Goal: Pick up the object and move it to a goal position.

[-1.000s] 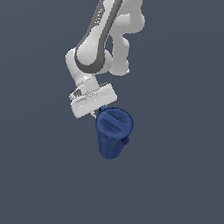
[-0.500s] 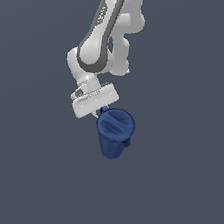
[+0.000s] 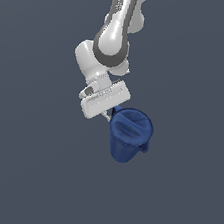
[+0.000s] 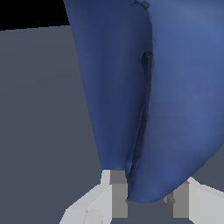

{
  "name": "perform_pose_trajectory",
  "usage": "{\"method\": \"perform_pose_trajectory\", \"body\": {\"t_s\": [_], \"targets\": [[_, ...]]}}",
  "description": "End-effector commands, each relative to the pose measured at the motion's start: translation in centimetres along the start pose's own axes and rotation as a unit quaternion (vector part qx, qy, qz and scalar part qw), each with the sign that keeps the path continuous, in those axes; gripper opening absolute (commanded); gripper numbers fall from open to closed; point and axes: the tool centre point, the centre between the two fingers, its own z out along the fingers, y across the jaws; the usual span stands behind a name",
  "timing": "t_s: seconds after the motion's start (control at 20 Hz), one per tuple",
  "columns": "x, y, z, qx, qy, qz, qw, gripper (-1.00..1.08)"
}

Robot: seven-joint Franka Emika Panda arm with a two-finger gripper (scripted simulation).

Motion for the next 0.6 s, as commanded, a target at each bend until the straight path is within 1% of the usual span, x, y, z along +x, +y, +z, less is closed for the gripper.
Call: {"method": "perform_pose_trajectory", "body": {"t_s": [0.0, 0.25, 0.55], "targets": [[1.7, -0.4, 0.2, -0.001, 0.001, 0.000, 1.0000, -1.00], [3.3, -0.9, 0.5, -0.001, 0.001, 0.000, 1.0000, -1.00], [3.0, -0.6, 0.4, -0.001, 0.000, 0.001, 1.0000, -1.00]]}}
